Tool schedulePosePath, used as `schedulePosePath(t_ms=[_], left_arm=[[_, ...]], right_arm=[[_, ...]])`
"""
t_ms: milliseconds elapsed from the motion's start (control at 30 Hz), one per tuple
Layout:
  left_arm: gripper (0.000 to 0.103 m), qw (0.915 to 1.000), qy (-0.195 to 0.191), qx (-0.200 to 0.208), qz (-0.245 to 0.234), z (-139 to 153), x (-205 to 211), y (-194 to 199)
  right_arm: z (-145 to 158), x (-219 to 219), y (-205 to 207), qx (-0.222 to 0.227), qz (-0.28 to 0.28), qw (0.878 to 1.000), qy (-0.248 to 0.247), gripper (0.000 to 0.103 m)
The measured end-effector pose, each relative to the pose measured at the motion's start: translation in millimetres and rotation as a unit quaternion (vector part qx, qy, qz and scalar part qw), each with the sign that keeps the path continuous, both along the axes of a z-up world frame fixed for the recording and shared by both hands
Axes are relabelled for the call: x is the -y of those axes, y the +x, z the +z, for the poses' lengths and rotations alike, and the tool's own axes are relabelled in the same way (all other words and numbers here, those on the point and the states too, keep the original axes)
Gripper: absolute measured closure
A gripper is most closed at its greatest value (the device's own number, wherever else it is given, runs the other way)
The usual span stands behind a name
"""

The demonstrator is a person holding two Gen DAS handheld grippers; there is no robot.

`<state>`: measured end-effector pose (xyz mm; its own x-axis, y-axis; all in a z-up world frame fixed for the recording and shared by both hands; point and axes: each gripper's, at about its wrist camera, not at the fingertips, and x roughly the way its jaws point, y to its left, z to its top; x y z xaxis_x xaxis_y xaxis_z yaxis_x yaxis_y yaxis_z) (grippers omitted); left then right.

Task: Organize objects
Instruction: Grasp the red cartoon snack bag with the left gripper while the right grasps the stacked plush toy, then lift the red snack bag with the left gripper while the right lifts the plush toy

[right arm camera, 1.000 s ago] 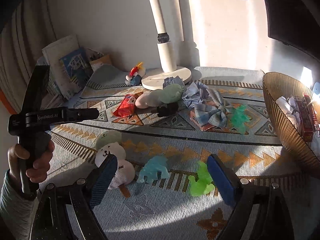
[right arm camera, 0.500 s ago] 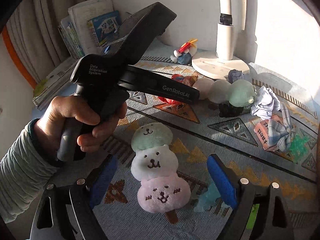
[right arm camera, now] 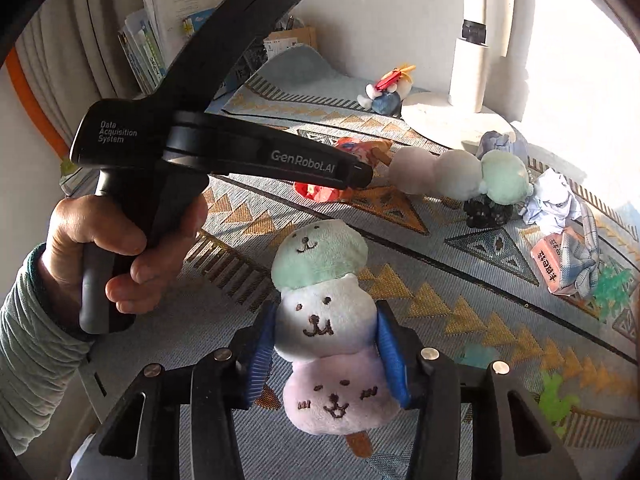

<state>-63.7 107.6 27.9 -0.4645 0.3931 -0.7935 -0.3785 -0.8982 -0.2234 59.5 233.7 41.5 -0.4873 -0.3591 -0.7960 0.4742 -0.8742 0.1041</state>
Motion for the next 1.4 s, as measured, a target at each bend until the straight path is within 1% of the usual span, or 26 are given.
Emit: schedulePosePath(t_ms=[133,267,333,400,433,500,533,567,633,700,800,867,1067,1133,1300,1400], left_arm=[[0.066,0.9996,0.017,0.002,0.024,8,32,18],[0.066,0.9995,0.025,0.005,0.018,11,50,44],[0.066,0.9997,0.016,0.004,0.019,5,50,54],[0.066,0.9996,0.009,0.002,0.027,-3,53,61],[0.066,0.9994,0.016,0.004,0.031,-7,57,63],[0.066,0.9983,0.043,-0.002,0.040,-8,66,67],[0.066,0.9974,0.056,0.001,0.045,-9,69,67],[0.066,0.9963,0.071,0.002,0.049,-10,74,66],[0.066,0.9944,0.090,0.002,0.056,-12,77,66],[0.066,0.9943,0.090,0.001,0.057,-13,76,66],[0.066,0.9949,0.083,-0.004,0.057,-12,73,68],[0.066,0.9952,0.080,-0.007,0.056,-11,72,69],[0.066,0.9942,0.092,-0.002,0.056,-13,73,69],[0.066,0.9942,0.092,-0.003,0.057,-13,72,70],[0.065,0.9951,0.078,-0.012,0.059,-13,67,72],[0.065,0.9954,0.073,-0.016,0.061,-12,66,72]], right_arm=[[8,-9,15,0.001,-0.015,1.000,-0.016,0.056],[3,-11,24,-0.001,-0.018,1.000,-0.016,0.055],[-5,-8,26,0.002,-0.025,1.000,-0.009,0.055],[-10,-9,27,-0.001,-0.032,0.999,-0.017,0.054],[-10,-11,28,-0.004,-0.035,0.999,-0.022,0.054],[-10,-11,29,-0.011,-0.035,0.999,-0.017,0.054],[-10,-10,30,-0.014,-0.035,0.999,-0.014,0.052],[-10,-9,30,-0.017,-0.037,0.999,-0.008,0.048],[-13,-6,28,-0.014,-0.037,0.999,0.006,0.046],[-14,-6,25,-0.012,-0.042,0.999,0.013,0.046],[-15,-7,23,-0.014,-0.043,0.999,0.007,0.046],[-13,-8,24,-0.020,-0.044,0.999,0.005,0.052],[-10,-8,30,-0.030,-0.032,0.999,-0.006,0.052],[-11,-6,29,-0.028,-0.032,0.999,-0.002,0.052],[-13,-1,30,-0.032,-0.033,0.999,0.020,0.052],[-13,-1,31,-0.034,-0.031,0.999,0.023,0.052]])
